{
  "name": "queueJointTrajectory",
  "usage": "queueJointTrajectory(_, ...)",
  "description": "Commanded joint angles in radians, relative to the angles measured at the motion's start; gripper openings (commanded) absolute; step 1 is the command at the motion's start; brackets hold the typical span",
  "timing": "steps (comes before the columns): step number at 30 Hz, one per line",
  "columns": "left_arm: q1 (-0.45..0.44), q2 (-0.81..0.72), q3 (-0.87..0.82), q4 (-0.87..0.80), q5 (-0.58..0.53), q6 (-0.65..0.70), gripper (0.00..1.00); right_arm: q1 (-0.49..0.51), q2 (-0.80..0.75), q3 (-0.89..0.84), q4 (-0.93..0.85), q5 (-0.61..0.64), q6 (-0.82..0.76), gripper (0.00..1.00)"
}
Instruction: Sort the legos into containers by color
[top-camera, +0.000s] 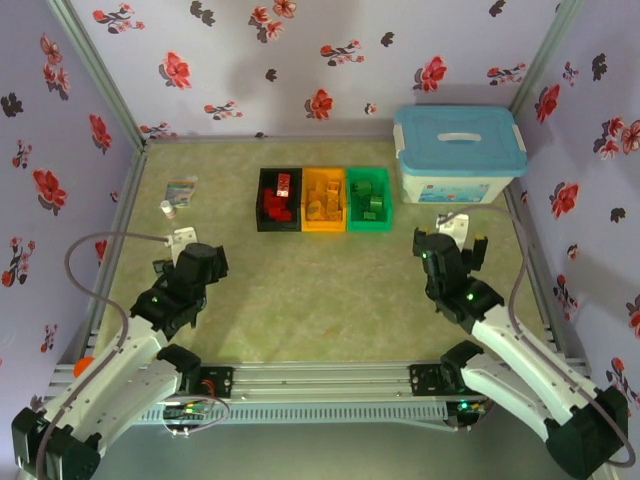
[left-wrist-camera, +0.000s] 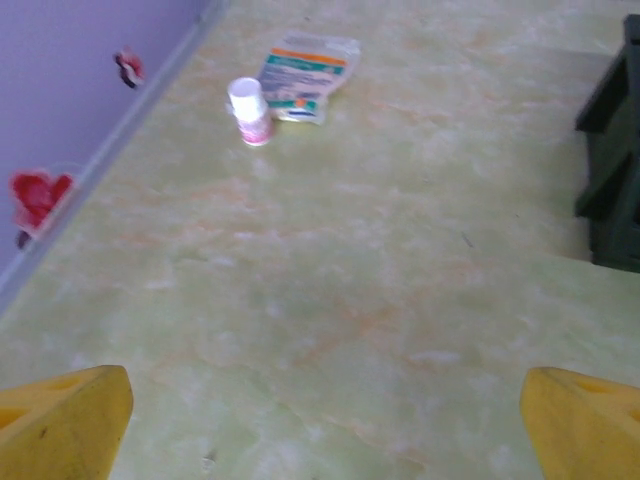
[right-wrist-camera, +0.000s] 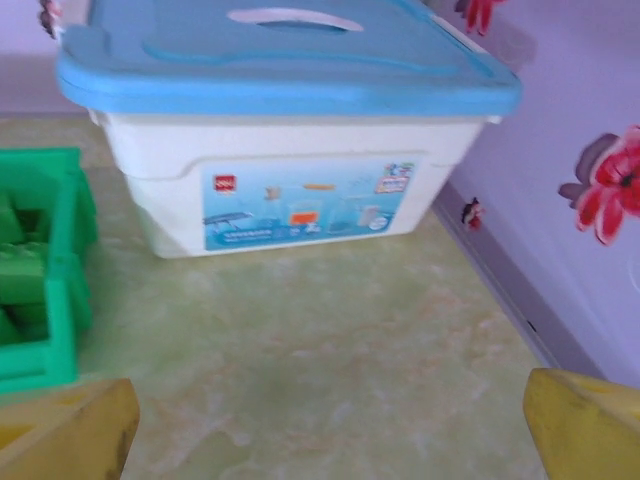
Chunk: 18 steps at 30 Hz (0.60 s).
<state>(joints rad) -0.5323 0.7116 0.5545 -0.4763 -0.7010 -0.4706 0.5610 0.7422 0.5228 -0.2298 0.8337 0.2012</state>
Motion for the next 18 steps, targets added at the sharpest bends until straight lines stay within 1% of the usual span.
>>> queueJointTrajectory(1, -0.005, -0.014, -0.012, 0.038, -0.132, 0.063, 1.0, -0.003, -0.079, -0.086, 0.107, 0.086, -0.041, 0.99)
queueJointTrajectory(4, -0.005, -0.014, -0.038, 0.056, -0.175, 0.084, 1.0, -0.003, -0.115, -0.121, 0.097, 0.103, -0.037, 0.99)
queueJointTrajectory(7, -0.005, -0.014, -0.077, 0.081, -0.201, 0.088, 1.0, -0.003, -0.112, -0.126, 0.075, 0.102, -0.021, 0.99)
queueJointTrajectory(11, -0.006, -0.017, -0.081, 0.086, -0.235, 0.081, 1.0, -0.003, -0.105, -0.145, 0.066, 0.103, 0.018, 0.99)
queueJointTrajectory(13, -0.006, -0.031, -0.089, 0.098, -0.256, 0.088, 0.99, -0.001, -0.116, -0.139, 0.038, 0.083, 0.027, 0.99)
queueJointTrajectory(18, -0.009, -0.119, -0.133, 0.135, -0.33, 0.111, 0.99, -0.001, -0.199, -0.196, 0.07, 0.086, -0.042, 0.99)
